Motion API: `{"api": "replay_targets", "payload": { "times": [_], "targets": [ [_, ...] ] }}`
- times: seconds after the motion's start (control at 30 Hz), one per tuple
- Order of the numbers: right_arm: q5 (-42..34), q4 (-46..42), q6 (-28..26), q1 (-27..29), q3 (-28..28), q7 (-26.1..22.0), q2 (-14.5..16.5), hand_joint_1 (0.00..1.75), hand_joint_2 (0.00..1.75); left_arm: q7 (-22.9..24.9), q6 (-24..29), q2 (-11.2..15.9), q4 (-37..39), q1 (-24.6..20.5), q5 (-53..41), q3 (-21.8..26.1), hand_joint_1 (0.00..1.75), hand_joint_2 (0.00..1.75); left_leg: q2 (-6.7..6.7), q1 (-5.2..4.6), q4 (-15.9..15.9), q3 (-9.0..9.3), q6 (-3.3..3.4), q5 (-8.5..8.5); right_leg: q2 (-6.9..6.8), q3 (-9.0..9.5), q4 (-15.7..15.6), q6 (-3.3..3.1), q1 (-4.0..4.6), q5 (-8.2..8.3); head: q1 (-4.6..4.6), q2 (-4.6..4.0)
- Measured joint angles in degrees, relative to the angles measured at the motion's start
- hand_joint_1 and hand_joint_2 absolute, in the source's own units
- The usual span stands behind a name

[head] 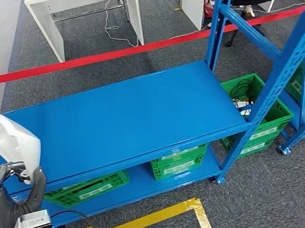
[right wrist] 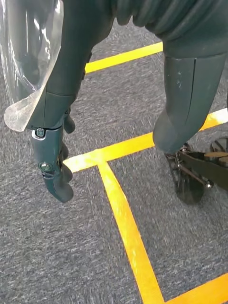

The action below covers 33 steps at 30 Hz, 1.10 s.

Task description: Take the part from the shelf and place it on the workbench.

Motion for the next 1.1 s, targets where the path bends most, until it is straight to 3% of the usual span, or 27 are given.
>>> {"api": "replay_targets", "payload": {
  "times": [0.07, 0.1, 0.13, 0.2, 0.23, 0.3, 0.33, 0.4, 0.43, 0.47, 0.53, 0.57, 0.6, 0.63, 0.67, 0.7, 0.73, 0.8, 0.83, 0.9, 0.93, 1.0, 1.07, 1.1],
  "targets": [
    [-0.77, -0.31, 0.46, 0.16, 0.15, 0.25, 0.05, 0.0, 1.75, -0.11, 0.01, -0.03, -0.01, 0.06, 0.08, 0.12, 1.75, 1.75, -0.05, 0.06, 6.44, -1.26, -0.14, -3.83, -0.03, -1.33, 0.05, -0.25, 0.22, 0.93, -0.18, 0.0],
    [-1.21, -0.44, 0.69, 0.27, 0.22, 0.4, 0.08, 0.0, 1.75, -0.16, 0.01, -0.04, -0.01, 0.08, 0.13, 0.13, 1.75, 1.75, -0.06, 0.05, 7.9, -1.02, -0.02, -3.99, -0.05, -1.97, 0.09, -0.29, 0.35, 1.41, -0.19, 0.0],
    [-1.58, -0.57, 0.86, 0.38, 0.26, 0.56, 0.11, 0.0, 1.75, -0.2, 0.01, -0.05, -0.01, 0.1, 0.19, 0.13, 1.75, 1.75, -0.07, 0.02, 7.47, 0.05, 0.21, -2.92, -0.07, -2.59, 0.12, -0.32, 0.49, 1.89, -0.2, 0.0],
    [-2.04, -0.81, 1.12, 0.57, 0.43, 0.69, 0.23, 0.0, 1.75, -0.26, 0.01, -0.08, -0.05, 0.1, 0.29, 0.14, 1.75, 1.75, -0.19, -0.16, 1.22, 4.61, 0.99, 0.59, -0.04, -3.65, 0.15, -0.28, 0.72, 2.85, -0.18, 0.0],
    [-2.28, -0.92, 1.31, 0.67, 0.58, 0.71, 0.29, 0.0, 1.75, -0.28, 0.0, -0.1, -0.13, 0.09, 0.35, 0.14, 1.75, 1.75, -0.32, -0.31, -3.22, 7.38, 1.46, 1.42, 0.02, -4.02, 0.16, -0.15, 0.85, 3.32, -0.16, 0.0],
    [-3.02, -1.14, 1.82, 0.87, 0.93, 0.73, 0.4, 0.0, 1.75, -0.36, -0.03, -0.15, -0.31, 0.07, 0.48, 0.15, 1.75, 1.75, -0.55, -0.69, -9.43, 10.88, 1.98, 1.39, 0.08, -4.42, 0.04, 0.41, 0.86, 4.32, -0.15, 0.0],
    [-3.43, -1.24, 2.14, 0.98, 1.08, 0.78, 0.44, 0.0, 1.75, -0.39, -0.08, -0.17, -0.37, 0.08, 0.53, 0.16, 1.75, 1.75, -0.59, -0.86, -10.53, 11.27, 2.08, 1.23, 0.09, -4.49, -0.14, 0.8, 0.81, 4.87, -0.15, 0.0],
    [-4.25, -1.34, 2.7, 1.27, 1.29, 0.97, 0.49, 0.0, 1.75, -0.46, -0.2, -0.24, -0.4, 0.1, 0.57, 0.18, 1.75, 1.75, -0.45, -0.89, -10.91, 10.48, 2.4, 2.29, 0.1, -4.7, -0.42, 1.54, 0.69, 5.36, -0.2, 0.0],
    [-4.62, -1.37, 2.93, 1.46, 1.38, 1.1, 0.51, 0.0, 1.75, -0.5, -0.26, -0.3, -0.4, 0.12, 0.59, 0.18, 1.75, 1.75, -0.35, -0.79, -11.04, 9.86, 2.76, 2.99, 0.1, -5.13, 0.24, 1.81, 0.68, 4.11, -0.13, 0.0],
    [-4.97, -1.4, 3.15, 1.67, 1.48, 1.19, 0.51, 0.0, 1.75, -0.54, -0.28, -0.36, -0.4, 0.15, 0.62, 0.2, 1.75, 1.75, -0.23, -0.67, -11.18, 9.11, 3.14, 3.73, 0.1, -5.73, 1.9, 2.0, 0.68, 1.75, -0.05, 0.0],
    [-5.5, -1.49, 3.54, 1.93, 1.61, 1.28, 0.51, 0.0, 1.75, -0.58, -0.3, -0.52, -0.4, 0.26, 0.71, 0.26, 1.75, 1.75, -0.06, -0.7, -11.04, 7.49, 3.7, 4.93, 0.08, -7.09, 8.16, 2.29, 0.63, -4.53, 0.12, 0.0],
    [-5.71, -1.51, 3.72, 1.99, 1.66, 1.3, 0.51, 0.0, 1.75, -0.58, -0.3, -0.59, -0.4, 0.3, 0.75, 0.28, 1.75, 1.75, 0.03, -0.79, -10.85, 6.61, 3.77, 5.5, 0.08, -7.42, 11.68, 2.41, 0.64, -6.31, 0.12, 0.0],
    [-5.9, -1.52, 3.88, 2.0, 1.71, 1.31, 0.51, 0.0, 1.75, -0.58, -0.3, -0.65, -0.4, 0.34, 0.78, 0.28, 1.75, 1.75, 0.13, -0.87, -10.58, 5.66, 3.78, 6.04, 0.08, -7.32, 14.34, 2.51, 0.65, -6.51, 0.12, 0.0],
    [-6.08, -1.52, 4.04, 2.03, 1.79, 1.33, 0.51, 0.0, 1.75, -0.58, -0.3, -0.67, -0.4, 0.39, 0.78, 0.28, 1.75, 1.75, 0.2, -0.95, -10.22, 4.65, 3.75, 6.55, 0.08, -6.56, 15.49, 2.52, 0.68, -5.32, 0.11, 0.0],
    [-6.24, -1.52, 4.2, 2.08, 1.9, 1.36, 0.51, 0.0, 1.75, -0.6, -0.29, -0.68, -0.4, 0.44, 0.84, 0.28, 1.75, 1.75, 0.26, -1.01, -9.77, 3.64, 3.71, 6.98, 0.07, -4.96, 14.8, 2.41, 0.73, -3.38, 0.11, 0.0],
    [-6.43, -1.57, 4.37, 2.12, 2.03, 1.39, 0.51, 0.0, 1.75, -0.62, -0.29, -0.68, -0.4, 0.49, 0.93, 0.29, 1.75, 1.75, 0.29, -1.06, -9.28, 2.79, 3.66, 7.32, 0.07, -2.48, 12.2, 2.17, 0.8, -1.73, 0.12, 0.0],
    [-6.62, -1.72, 4.52, 2.18, 2.14, 1.47, 0.51, 0.0, 1.75, -0.63, -0.29, -0.7, -0.4, 0.52, 1.03, 0.29, 1.75, 1.75, 0.28, -1.19, -8.78, 2.11, 3.56, 7.59, 0.02, 0.73, 8.1, 1.82, 0.94, -1.27, 0.13, 0.0],
    [-7.05, -2.13, 4.84, 2.21, 2.4, 1.64, 0.51, 0.0, 1.75, -0.64, -0.31, -0.74, -0.4, 0.52, 1.15, 0.32, 1.75, 1.75, 0.34, -1.32, -8.0, 1.28, 3.14, 8.23, -0.05, 6.16, 0.1, 1.25, 1.18, -2.65, 0.08, 0.0],
    [-7.23, -2.32, 4.95, 2.22, 2.53, 1.72, 0.51, 0.0, 1.75, -0.64, -0.33, -0.75, -0.4, 0.52, 1.15, 0.33, 1.75, 1.75, 0.38, -1.3, -7.82, 0.98, 2.84, 8.64, -0.05, 7.39, -2.2, 1.07, 1.31, -3.49, 0.06, 0.0],
    [-7.52, -2.43, 5.15, 2.36, 2.7, 1.84, 0.55, 0.0, 1.75, -0.64, -0.39, -0.75, -0.4, 0.54, 1.13, 0.33, 1.75, 1.75, 0.35, -1.21, -7.62, 0.37, 2.22, 9.3, -0.06, 7.13, -3.62, 0.69, 1.14, -3.5, 0.1, 0.0],
    [-7.66, -2.46, 5.25, 2.48, 2.71, 1.9, 0.58, 0.0, 1.75, -0.64, -0.41, -0.75, -0.4, 0.61, 1.13, 0.34, 1.75, 1.75, 0.17, -1.19, -7.25, -0.06, 1.83, 8.67, -0.13, 6.69, -3.92, 0.44, 0.95, -3.11, 0.01, 0.0],
    [-7.8, -2.46, 5.43, 2.73, 2.76, 1.94, 0.66, 0.0, 1.75, -0.74, -0.41, -0.74, -0.39, 0.75, 1.13, 0.35, 1.75, 1.75, -0.21, -0.84, -3.9, -1.16, 0.98, 4.2, -0.4, 5.34, -4.15, -0.16, 0.56, -2.0, -0.2, 0.0],
    [-7.78, -2.46, 5.51, 2.87, 2.91, 1.82, 0.67, 0.0, 1.75, -1.03, -0.29, -0.7, -0.33, 0.91, 1.22, 0.38, 1.75, 1.75, -0.33, -0.16, 2.54, -1.95, 0.14, -1.21, -0.53, 3.86, -3.76, -0.4, 0.57, -0.91, -0.33, 0.0],
    [-7.75, -2.46, 5.53, 2.89, 2.97, 1.71, 0.67, 0.0, 1.75, -1.2, -0.21, -0.67, -0.3, 0.98, 1.34, 0.39, 1.75, 1.75, -0.33, 0.16, 5.37, -1.98, -0.2, -2.04, -0.57, 3.11, -3.41, -0.33, 0.54, -0.42, -0.34, 0.0]
  ]
}}
